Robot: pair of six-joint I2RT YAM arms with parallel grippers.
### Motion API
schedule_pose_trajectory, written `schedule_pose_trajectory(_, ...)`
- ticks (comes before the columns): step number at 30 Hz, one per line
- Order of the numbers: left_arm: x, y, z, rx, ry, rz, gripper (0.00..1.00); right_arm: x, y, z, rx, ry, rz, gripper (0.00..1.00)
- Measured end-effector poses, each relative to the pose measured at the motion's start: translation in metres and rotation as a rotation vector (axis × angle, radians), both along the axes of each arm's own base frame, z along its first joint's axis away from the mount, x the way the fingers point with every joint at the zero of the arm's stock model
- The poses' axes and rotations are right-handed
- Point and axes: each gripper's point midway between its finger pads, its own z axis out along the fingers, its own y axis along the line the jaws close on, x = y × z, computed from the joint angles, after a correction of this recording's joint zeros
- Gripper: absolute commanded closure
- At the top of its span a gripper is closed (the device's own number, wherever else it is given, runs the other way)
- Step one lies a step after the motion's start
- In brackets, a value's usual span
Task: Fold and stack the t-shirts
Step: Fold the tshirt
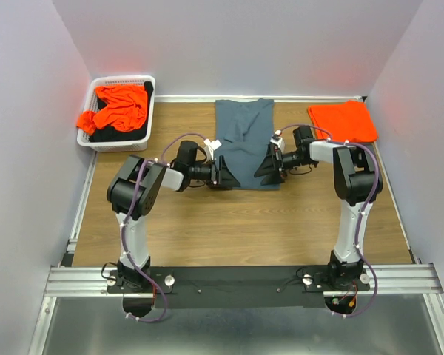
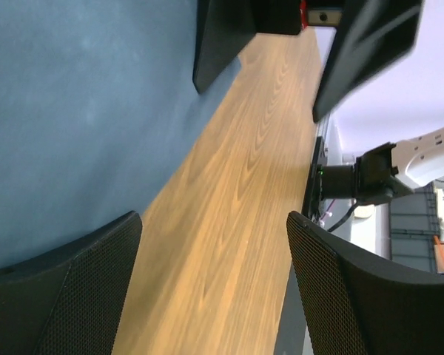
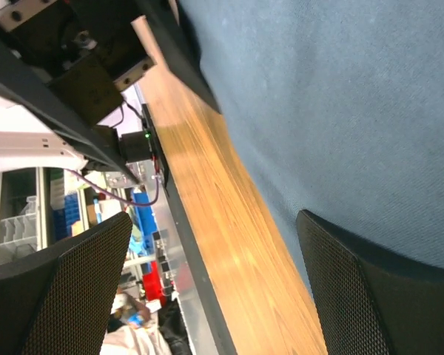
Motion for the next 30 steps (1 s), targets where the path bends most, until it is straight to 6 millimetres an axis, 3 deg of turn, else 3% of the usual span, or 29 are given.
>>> schedule_pose_trajectory(2,-0.008,0.006,0.009,0.01,-0.014,-0.003,0.04,-0.001,-0.001,0.003,-0.007,-0.007,0.002,0.02)
schedule_pose_trajectory(6,-0.01,0.014,0.052,0.028,-0.165,-0.024,0.04,-0.005,-0.004,0.017,-0.034,-0.043,0.008,0.02)
schedule_pose_trajectory(9,0.004,0.018,0.105,0.075,-0.472,-0.062,0.05,-0.001,-0.011,0.045,-0.089,-0.171,0.023,0.06)
schedule_pose_trajectory(12,0.017,0.026,0.134,0.157,-0.745,-0.101,0.2,0.009,-0.018,0.07,-0.179,-0.371,0.045,0.18)
schedule_pose_trajectory(13,0.019,0.03,0.135,0.19,-0.815,-0.12,0.28,0.012,-0.023,0.076,-0.225,-0.454,0.058,0.22)
schedule_pose_trajectory(14,0.019,0.034,0.134,0.221,-0.871,-0.139,0.35,0.013,-0.026,0.077,-0.262,-0.499,0.067,0.31)
schedule_pose_trajectory(15,0.018,0.04,0.128,0.266,-0.933,-0.171,0.51,0.013,-0.03,0.078,-0.31,-0.557,0.087,0.35)
schedule_pose_trajectory(18,0.013,0.051,0.098,0.381,-1.033,-0.271,0.63,0.011,-0.038,0.063,-0.437,-0.655,0.158,0.44)
schedule_pose_trajectory(24,-0.014,0.051,0.032,0.507,-1.109,-0.516,0.6,-0.011,-0.042,0.018,-0.6,-0.709,0.332,0.48)
schedule_pose_trajectory(30,-0.014,0.051,0.0,0.56,-1.139,-0.619,0.55,-0.018,-0.037,-0.005,-0.664,-0.772,0.44,0.48)
